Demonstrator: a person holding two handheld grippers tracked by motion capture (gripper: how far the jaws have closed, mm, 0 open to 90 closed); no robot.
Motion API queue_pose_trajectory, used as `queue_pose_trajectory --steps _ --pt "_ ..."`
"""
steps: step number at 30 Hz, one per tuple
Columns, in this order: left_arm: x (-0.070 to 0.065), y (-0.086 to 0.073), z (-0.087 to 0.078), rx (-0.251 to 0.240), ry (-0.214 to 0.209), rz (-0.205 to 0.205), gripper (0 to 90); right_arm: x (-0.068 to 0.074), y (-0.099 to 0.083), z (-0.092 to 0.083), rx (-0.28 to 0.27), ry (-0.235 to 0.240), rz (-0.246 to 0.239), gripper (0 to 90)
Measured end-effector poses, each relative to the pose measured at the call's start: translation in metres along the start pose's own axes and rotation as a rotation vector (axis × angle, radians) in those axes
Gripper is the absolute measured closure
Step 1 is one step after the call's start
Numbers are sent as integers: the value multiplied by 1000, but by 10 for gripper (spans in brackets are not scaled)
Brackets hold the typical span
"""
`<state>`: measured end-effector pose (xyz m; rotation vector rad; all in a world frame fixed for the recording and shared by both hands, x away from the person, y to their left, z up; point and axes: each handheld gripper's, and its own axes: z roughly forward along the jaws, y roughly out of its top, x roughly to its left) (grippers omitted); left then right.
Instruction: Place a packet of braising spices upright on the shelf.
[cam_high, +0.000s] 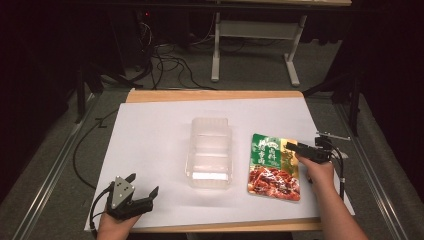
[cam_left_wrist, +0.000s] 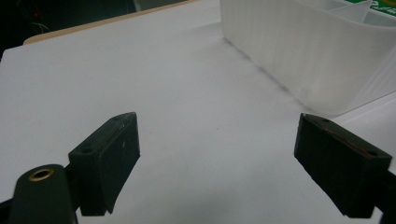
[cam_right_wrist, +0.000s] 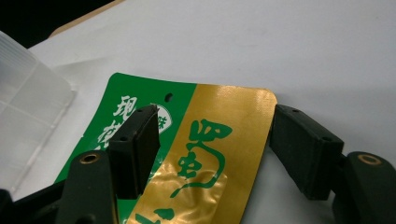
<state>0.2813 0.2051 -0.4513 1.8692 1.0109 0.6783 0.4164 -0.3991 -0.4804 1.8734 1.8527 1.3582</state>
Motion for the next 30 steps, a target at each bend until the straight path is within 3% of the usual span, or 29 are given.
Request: queue_pose_trajectory --steps 13,24,30 --pt "-1 0 1 2 -2 9 147 14 -2 -4 -23 91 -69 422" --pt "-2 1 2 8 -8 14 149 13 -6 2 21 103 -72 398" --pt "-2 0 2 9 -8 16 150 16 -7 3 41 114 -101 409"
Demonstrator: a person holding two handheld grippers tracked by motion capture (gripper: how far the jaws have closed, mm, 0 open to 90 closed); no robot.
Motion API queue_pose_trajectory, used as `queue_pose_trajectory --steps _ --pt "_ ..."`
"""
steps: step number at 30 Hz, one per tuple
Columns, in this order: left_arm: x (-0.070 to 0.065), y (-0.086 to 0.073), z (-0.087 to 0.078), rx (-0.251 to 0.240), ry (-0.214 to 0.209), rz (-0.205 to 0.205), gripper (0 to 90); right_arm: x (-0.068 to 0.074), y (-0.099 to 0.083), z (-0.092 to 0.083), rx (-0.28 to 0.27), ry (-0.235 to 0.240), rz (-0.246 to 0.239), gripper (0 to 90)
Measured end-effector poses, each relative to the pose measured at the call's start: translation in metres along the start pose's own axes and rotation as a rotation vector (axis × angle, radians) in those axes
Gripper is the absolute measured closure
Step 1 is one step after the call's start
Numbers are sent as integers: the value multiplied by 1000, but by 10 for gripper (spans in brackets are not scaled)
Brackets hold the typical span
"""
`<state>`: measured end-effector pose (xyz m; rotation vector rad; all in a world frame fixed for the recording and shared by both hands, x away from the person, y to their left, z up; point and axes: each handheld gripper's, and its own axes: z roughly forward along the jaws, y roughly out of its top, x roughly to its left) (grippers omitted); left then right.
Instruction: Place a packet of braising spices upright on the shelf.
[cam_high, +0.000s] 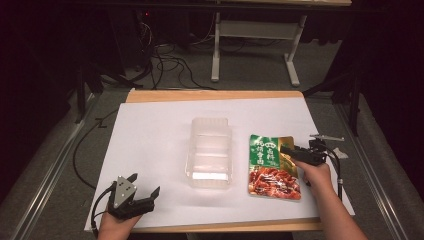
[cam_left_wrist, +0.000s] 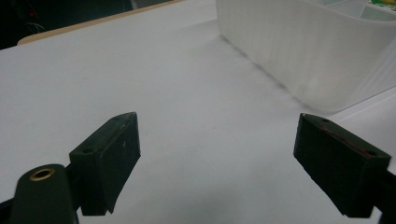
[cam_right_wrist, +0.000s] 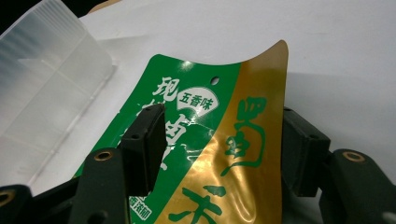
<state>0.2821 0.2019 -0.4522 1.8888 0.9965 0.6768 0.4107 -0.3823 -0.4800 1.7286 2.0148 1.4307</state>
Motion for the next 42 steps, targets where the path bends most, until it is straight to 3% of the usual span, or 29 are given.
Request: queue_pose_trajectory --steps 13,20,32,42 --pt "0 0 0 0 -1 2 150 4 -2 2 47 31 -43 501" --pt "0 0 0 1 -1 3 151 6 -2 7 86 -26 -57 628" --pt "-1 0 -1 2 0 5 151 6 -2 7 86 -93 -47 866" --pt "-1 0 0 2 0 6 151 9 -1 2 54 -91 -78 900"
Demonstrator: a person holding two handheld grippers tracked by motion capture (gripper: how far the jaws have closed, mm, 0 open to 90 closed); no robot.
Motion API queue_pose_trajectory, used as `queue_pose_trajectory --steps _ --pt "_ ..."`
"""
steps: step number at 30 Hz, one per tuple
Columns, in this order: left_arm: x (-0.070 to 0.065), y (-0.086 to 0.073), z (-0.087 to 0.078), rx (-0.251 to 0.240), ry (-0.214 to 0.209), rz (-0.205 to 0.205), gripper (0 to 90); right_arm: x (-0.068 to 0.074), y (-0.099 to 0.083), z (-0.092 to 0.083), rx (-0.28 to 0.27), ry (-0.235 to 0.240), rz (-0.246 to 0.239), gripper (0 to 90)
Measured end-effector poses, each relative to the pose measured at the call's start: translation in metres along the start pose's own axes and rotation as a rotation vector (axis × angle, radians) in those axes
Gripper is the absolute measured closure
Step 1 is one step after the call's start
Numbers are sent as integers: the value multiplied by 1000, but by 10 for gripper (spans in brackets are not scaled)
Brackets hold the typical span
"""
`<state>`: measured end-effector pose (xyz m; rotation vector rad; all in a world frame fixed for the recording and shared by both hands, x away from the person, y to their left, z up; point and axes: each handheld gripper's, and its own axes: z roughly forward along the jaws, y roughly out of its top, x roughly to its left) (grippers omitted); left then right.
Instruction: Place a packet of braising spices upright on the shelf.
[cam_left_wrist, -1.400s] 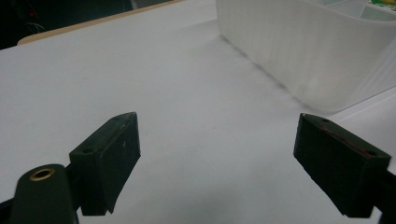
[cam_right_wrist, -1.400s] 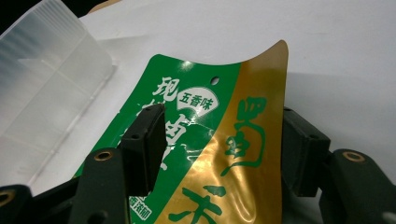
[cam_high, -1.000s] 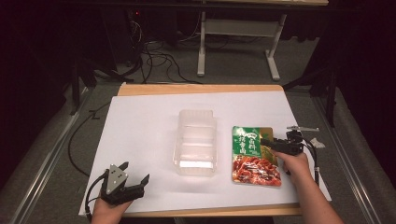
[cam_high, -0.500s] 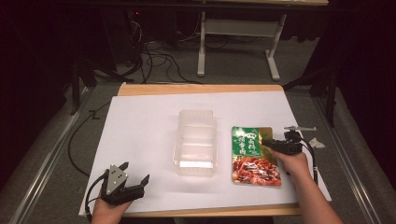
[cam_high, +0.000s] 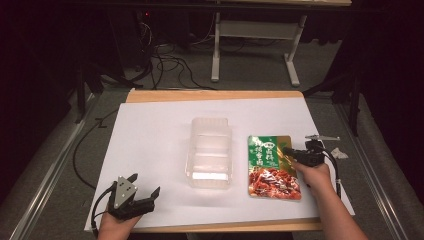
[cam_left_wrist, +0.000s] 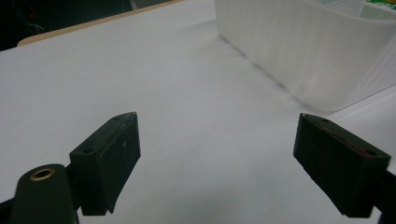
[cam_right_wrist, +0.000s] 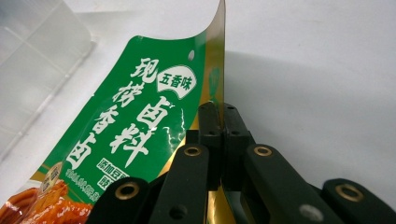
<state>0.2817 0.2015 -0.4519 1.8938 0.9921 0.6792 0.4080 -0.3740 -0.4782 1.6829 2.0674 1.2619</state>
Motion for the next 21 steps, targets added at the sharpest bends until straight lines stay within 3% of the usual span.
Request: queue_pose_trajectory --steps 8,21 --pt "0 0 1 -2 0 1 151 3 -1 -15 -50 22 -26 900" --pt "-1 3 2 -16 -6 7 152 26 3 -57 -192 65 -76 900"
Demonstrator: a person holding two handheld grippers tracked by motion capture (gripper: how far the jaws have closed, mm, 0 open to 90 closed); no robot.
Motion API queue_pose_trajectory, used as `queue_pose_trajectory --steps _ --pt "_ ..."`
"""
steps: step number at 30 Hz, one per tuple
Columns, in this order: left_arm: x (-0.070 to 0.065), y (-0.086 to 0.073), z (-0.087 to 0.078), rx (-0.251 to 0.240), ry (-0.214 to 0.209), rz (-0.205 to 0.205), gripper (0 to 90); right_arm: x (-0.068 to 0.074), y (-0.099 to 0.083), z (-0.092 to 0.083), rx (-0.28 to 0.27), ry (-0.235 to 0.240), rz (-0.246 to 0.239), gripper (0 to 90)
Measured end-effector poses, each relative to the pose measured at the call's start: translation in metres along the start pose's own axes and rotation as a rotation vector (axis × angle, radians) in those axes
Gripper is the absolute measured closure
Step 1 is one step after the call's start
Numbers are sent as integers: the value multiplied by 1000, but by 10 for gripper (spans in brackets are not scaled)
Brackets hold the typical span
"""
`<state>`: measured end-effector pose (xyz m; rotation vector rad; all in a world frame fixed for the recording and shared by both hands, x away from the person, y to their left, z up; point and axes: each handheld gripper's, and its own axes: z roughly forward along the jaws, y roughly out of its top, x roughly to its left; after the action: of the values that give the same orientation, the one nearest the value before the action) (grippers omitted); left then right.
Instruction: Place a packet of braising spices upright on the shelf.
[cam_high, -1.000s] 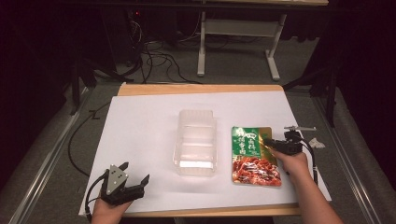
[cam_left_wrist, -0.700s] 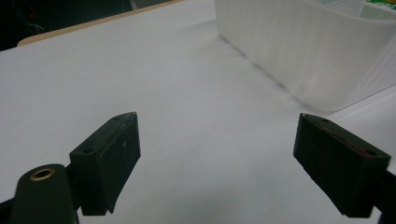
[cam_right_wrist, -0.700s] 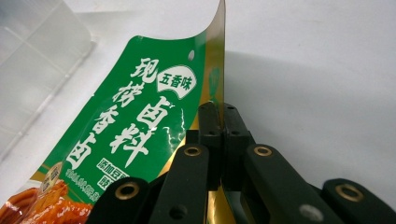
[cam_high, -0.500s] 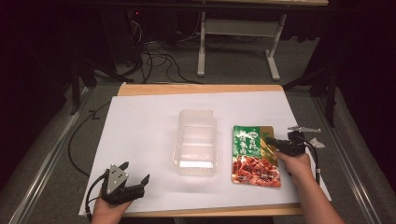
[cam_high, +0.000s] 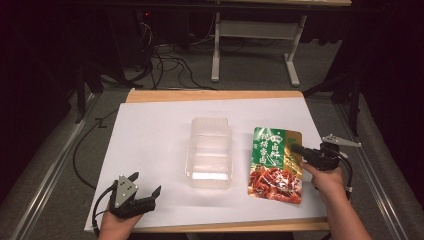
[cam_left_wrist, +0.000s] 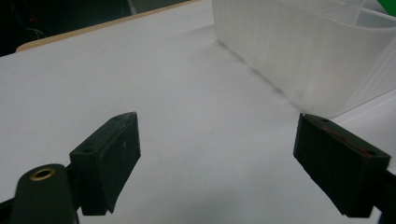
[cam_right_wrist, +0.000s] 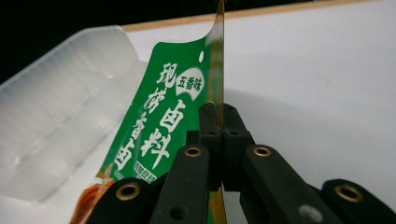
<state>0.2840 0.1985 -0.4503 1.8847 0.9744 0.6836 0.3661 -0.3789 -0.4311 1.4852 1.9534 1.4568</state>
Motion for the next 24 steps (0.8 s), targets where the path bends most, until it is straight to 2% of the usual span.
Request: queue_pose_trajectory --steps 5,12,24 --pt "-1 1 2 -4 -6 3 152 16 7 -14 -66 16 -48 900" --pt "-1 2 2 -6 -7 4 152 33 15 -25 -145 1 -99 900" --pt "-1 2 2 -7 -5 4 152 45 26 -43 -237 -19 -140 900"
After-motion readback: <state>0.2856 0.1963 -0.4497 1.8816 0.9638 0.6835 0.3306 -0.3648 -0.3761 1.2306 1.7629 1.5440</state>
